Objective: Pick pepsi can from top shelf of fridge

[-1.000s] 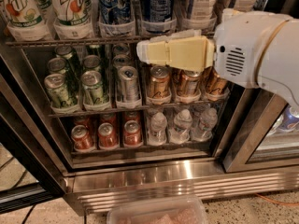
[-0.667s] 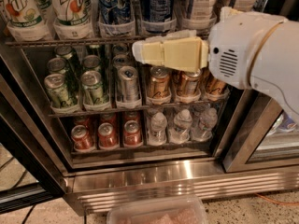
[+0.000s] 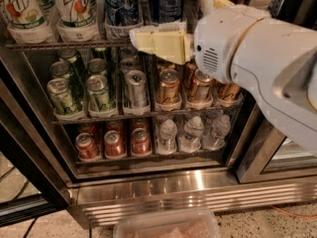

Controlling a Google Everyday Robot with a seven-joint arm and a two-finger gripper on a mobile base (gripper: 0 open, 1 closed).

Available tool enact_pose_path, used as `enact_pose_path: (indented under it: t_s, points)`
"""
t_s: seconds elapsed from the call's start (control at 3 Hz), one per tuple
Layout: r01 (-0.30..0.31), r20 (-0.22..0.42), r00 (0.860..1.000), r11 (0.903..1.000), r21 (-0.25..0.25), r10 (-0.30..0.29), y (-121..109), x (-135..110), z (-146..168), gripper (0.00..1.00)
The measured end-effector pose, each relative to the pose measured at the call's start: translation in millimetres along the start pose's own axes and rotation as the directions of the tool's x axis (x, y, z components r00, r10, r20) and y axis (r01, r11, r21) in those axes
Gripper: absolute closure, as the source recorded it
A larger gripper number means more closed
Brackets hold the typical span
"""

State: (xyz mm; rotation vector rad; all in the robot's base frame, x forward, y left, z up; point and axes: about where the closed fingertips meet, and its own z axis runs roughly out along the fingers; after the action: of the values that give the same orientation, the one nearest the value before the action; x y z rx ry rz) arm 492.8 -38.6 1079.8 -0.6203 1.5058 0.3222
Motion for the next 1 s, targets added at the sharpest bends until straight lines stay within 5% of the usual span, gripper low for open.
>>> enact_pose_path:
  t_s: [0.33,0.67,1.0]
  points:
    - [0.08,0.021,0.997,0.9967,0.014,-0.08,2,0,9,0.29]
    - [0.149,0.018,0.988,0.9876,0.049,-0.15,-1,5,11,0.27]
    - [0.197,0.004,0.98,0.9737,0.115,-0.198,-11,16,11,0.36]
